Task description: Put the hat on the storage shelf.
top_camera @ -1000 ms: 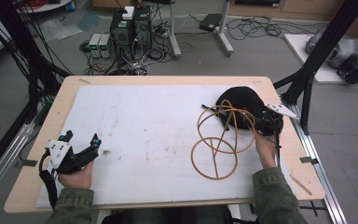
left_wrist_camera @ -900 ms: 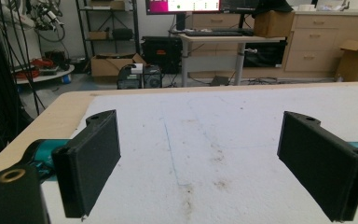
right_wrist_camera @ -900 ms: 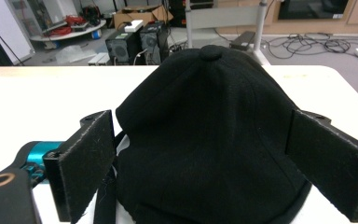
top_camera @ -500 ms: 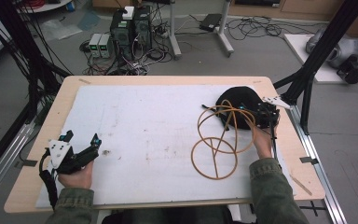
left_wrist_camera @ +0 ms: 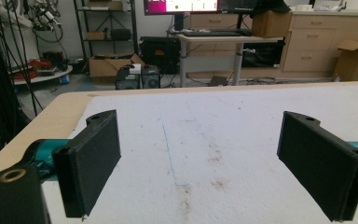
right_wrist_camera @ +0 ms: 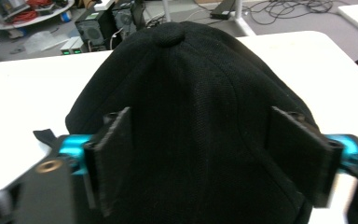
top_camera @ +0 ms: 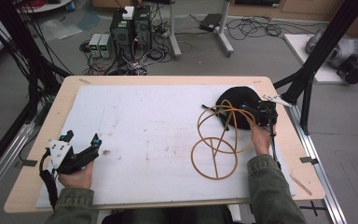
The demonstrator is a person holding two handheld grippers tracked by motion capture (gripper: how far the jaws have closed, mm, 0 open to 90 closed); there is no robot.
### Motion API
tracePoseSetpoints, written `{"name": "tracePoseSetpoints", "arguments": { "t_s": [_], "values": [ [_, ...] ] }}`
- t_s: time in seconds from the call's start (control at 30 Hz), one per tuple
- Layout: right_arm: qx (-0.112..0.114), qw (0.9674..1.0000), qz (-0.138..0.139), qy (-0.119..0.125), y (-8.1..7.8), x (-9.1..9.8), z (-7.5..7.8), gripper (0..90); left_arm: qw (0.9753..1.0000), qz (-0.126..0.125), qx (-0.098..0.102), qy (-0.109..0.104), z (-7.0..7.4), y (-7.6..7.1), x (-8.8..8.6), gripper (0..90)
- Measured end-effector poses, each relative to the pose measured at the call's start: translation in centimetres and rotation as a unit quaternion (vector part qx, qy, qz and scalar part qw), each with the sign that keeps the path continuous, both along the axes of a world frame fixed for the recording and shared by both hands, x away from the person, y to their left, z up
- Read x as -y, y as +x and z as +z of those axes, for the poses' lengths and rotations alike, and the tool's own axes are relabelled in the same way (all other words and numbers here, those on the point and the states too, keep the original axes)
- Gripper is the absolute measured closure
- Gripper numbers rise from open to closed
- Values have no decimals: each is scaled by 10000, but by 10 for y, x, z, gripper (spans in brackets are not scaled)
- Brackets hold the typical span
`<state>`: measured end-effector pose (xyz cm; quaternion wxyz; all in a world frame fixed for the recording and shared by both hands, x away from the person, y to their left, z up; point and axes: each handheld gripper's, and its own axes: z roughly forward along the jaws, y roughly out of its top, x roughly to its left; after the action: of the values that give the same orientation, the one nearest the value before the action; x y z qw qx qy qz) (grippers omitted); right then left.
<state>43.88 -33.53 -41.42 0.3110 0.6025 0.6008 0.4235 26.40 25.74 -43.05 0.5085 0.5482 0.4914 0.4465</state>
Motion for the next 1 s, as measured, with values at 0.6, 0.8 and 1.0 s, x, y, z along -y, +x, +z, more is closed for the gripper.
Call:
{"name": "tracePoseSetpoints", "arguments": {
  "t_s": [0.6,0.8,1.0],
  "values": [
    [124,9994,240,-197,-6,-7,4,883,10000,-33,4,10,0,1,0,138],
    [257,9988,369,-217,-10,-9,8,884,10000,-46,-1,9,0,0,0,138],
    [367,9985,377,-137,-14,-7,14,884,10000,-44,2,0,0,0,1,138]
  ]
}}
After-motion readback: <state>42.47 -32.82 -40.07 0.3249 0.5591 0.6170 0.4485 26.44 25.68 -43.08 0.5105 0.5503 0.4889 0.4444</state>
